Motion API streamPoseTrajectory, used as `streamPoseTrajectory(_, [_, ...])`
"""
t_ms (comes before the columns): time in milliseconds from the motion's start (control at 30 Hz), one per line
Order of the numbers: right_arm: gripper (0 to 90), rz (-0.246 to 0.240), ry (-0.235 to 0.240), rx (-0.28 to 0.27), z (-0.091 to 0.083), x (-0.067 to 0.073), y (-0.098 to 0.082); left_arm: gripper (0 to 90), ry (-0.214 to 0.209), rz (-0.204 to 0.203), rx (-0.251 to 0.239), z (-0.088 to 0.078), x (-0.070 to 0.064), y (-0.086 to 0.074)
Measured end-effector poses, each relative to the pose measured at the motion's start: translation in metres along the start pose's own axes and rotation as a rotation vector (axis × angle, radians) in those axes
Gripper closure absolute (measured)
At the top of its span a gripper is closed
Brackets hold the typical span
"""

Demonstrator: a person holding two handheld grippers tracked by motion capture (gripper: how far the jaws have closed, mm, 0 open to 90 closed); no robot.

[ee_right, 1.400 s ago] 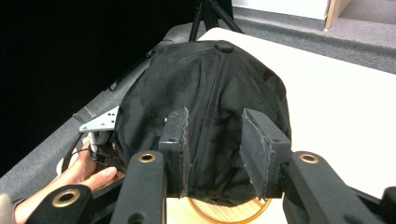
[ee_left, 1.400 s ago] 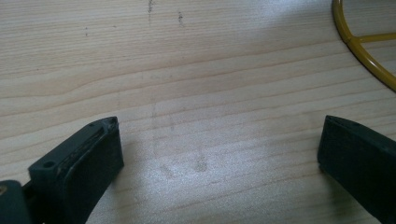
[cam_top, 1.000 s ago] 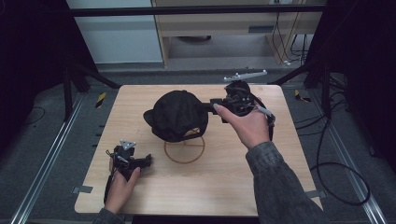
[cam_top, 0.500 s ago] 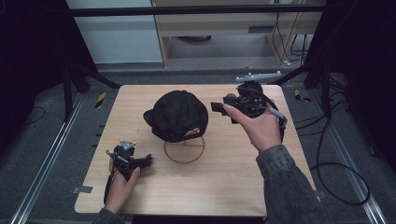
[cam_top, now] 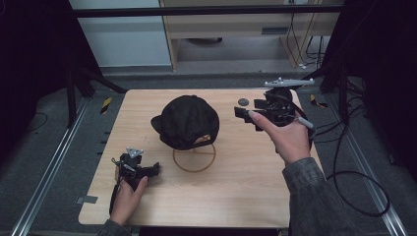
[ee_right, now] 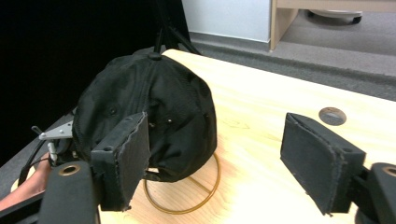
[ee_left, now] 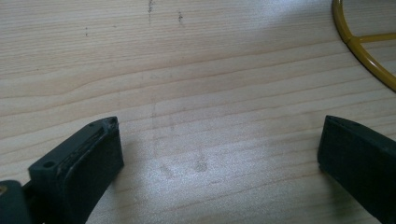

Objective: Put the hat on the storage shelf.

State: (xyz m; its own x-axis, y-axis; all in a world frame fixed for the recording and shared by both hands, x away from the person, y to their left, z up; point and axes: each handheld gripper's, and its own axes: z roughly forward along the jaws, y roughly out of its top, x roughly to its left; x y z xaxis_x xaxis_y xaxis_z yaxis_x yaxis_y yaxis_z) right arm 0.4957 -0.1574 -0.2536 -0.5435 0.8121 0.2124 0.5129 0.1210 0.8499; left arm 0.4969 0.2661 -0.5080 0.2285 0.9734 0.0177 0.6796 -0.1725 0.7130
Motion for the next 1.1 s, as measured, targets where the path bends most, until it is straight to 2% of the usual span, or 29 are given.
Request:
streamPoseTrajectory(200, [16.8,0.005,-0.035,-0.014,-0.009,-0.007,-0.003,0.0,-0.001,0.000,0.000,0.000,0.000,0.000])
streamPoseTrajectory(467, [5.8,-0.020,-0.071,-0.042,-0.018,-0.019,-0.015,0.0,0.000,-0.001,-0.001,0.000,0.000,0.000])
streamPoseTrajectory(533, [5.6,-0.031,-0.075,-0.046,-0.019,-0.021,-0.017,0.0,-0.002,0.001,-0.001,0.000,0.000,0.000])
streamPoseTrajectory(667, [5.5,-0.057,-0.118,-0.037,-0.021,-0.028,-0.026,0.0,-0.007,0.006,-0.001,0.000,-0.001,0.000])
streamPoseTrajectory(733, [5.2,-0.051,-0.132,-0.041,-0.025,-0.034,-0.032,0.0,-0.008,0.006,0.000,0.000,-0.001,0.000])
streamPoseTrajectory(1100, [6.5,-0.035,-0.173,-0.055,-0.038,-0.051,-0.050,0.0,-0.009,0.010,0.002,0.000,-0.001,0.000])
